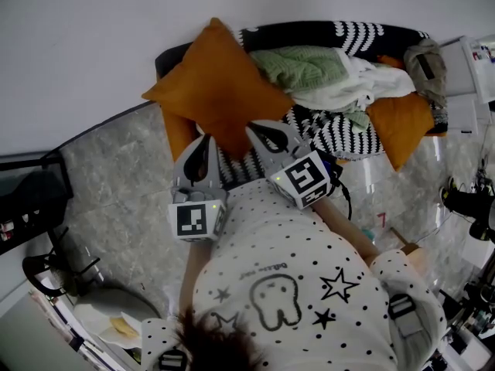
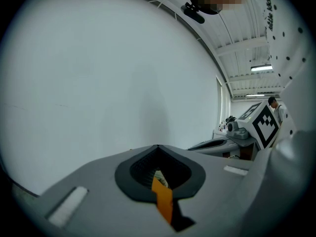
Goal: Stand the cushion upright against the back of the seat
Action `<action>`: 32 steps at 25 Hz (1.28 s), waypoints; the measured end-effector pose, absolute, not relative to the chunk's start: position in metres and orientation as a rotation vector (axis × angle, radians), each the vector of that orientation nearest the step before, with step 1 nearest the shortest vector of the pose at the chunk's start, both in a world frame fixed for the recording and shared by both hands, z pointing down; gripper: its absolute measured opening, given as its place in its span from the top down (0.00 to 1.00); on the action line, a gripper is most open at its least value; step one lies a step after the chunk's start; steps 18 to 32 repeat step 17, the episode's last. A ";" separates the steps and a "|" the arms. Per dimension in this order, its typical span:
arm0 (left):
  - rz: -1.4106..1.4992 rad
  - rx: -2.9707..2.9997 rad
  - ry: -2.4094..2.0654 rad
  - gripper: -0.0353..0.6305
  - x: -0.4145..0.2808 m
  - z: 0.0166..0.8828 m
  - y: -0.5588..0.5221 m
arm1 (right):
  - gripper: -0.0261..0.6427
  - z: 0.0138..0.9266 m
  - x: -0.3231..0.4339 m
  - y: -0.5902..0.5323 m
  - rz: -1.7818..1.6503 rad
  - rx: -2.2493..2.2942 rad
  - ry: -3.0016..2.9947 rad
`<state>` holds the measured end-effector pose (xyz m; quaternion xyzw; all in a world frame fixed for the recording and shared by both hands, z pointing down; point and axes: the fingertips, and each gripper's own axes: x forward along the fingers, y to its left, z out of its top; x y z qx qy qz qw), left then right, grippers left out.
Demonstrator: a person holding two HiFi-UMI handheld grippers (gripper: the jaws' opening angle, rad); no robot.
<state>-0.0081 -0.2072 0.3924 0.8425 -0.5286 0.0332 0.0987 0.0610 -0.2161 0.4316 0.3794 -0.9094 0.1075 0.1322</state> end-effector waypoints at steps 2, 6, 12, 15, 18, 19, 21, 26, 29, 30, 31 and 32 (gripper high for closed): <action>0.099 2.497 -1.562 0.94 -0.008 0.392 -0.207 | 0.96 0.432 0.062 -0.216 0.320 1.104 -2.641; 0.106 2.508 -1.564 0.94 -0.008 0.391 -0.204 | 0.96 0.432 0.062 -0.214 0.309 1.100 -2.647; 0.108 2.507 -1.569 0.94 -0.009 0.389 -0.201 | 0.96 0.428 0.062 -0.212 0.304 1.110 -2.661; 0.112 2.496 -1.572 0.94 -0.011 0.390 -0.199 | 0.96 0.425 0.061 -0.212 0.300 1.112 -2.662; 0.121 2.490 -1.573 0.94 -0.013 0.392 -0.198 | 0.96 0.424 0.060 -0.211 0.303 1.109 -2.661; 0.121 2.490 -1.573 0.94 -0.013 0.392 -0.198 | 0.96 0.424 0.060 -0.211 0.303 1.109 -2.661; 0.121 2.490 -1.573 0.94 -0.013 0.392 -0.198 | 0.96 0.424 0.060 -0.211 0.303 1.109 -2.661; 0.121 2.490 -1.573 0.94 -0.013 0.392 -0.198 | 0.96 0.424 0.060 -0.211 0.303 1.109 -2.661; 0.121 2.490 -1.573 0.94 -0.013 0.392 -0.198 | 0.96 0.424 0.060 -0.211 0.303 1.109 -2.661; 0.121 2.490 -1.573 0.94 -0.013 0.392 -0.198 | 0.96 0.424 0.060 -0.211 0.303 1.109 -2.661; 0.121 2.490 -1.573 0.94 -0.013 0.392 -0.198 | 0.96 0.424 0.060 -0.211 0.303 1.109 -2.661; 0.121 2.490 -1.573 0.94 -0.013 0.392 -0.198 | 0.96 0.424 0.060 -0.211 0.303 1.109 -2.661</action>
